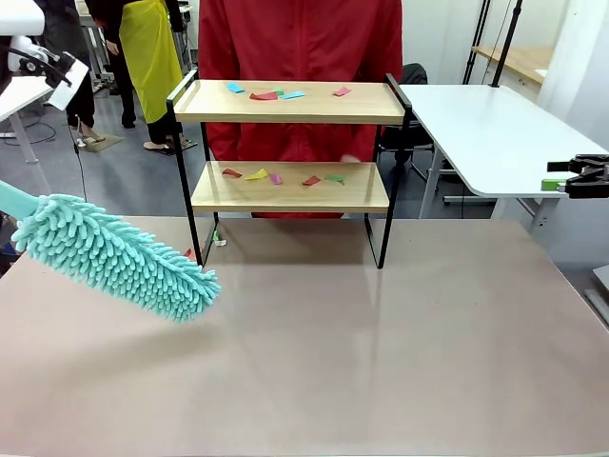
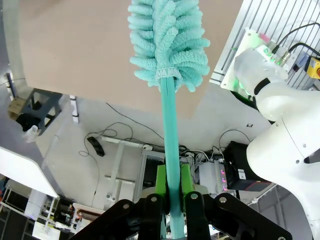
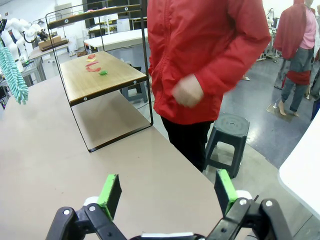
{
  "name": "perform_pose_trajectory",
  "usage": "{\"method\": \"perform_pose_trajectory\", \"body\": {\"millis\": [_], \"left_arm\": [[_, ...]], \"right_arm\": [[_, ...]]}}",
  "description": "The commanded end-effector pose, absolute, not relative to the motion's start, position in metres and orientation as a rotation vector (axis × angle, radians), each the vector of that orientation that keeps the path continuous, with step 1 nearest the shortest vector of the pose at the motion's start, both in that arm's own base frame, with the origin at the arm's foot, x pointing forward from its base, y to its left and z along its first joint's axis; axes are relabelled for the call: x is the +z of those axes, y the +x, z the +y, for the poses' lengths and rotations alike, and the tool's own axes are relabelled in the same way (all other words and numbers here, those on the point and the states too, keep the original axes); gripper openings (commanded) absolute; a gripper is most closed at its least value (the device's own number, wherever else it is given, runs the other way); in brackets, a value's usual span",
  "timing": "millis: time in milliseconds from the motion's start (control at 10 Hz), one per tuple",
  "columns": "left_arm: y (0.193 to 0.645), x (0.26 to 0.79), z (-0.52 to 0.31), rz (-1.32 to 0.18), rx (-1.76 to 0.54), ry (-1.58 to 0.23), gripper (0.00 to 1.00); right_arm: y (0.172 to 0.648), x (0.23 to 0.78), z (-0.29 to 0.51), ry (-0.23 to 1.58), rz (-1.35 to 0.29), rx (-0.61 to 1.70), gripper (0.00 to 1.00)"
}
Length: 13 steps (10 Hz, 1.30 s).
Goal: Clean the shelf.
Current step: Clean the specific section of the Shelf indicated by the human with the Duster.
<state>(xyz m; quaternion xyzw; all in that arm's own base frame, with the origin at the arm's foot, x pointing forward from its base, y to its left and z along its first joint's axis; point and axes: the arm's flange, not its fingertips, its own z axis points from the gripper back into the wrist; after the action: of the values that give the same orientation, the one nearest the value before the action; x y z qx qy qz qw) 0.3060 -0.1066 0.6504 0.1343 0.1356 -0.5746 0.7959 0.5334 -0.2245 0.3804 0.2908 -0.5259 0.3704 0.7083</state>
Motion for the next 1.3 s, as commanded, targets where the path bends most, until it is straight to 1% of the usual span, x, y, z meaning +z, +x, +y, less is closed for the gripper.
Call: {"method": "perform_pose_trajectory", "body": {"millis": [0, 1200], "left_arm": [[0.3048, 0.6522, -0.1047, 0.286, -1.226, 0.289, 0.13], [0.3048, 0.6522, -0.1047, 0.286, -1.226, 0.289, 0.13]], "right_arm": [[0.5324, 0.3826, -0.2225, 0.647, -1.172, 0.824, 1.0], [0.5324, 0.3826, -0.2225, 0.647, -1.172, 0.824, 1.0]]}}
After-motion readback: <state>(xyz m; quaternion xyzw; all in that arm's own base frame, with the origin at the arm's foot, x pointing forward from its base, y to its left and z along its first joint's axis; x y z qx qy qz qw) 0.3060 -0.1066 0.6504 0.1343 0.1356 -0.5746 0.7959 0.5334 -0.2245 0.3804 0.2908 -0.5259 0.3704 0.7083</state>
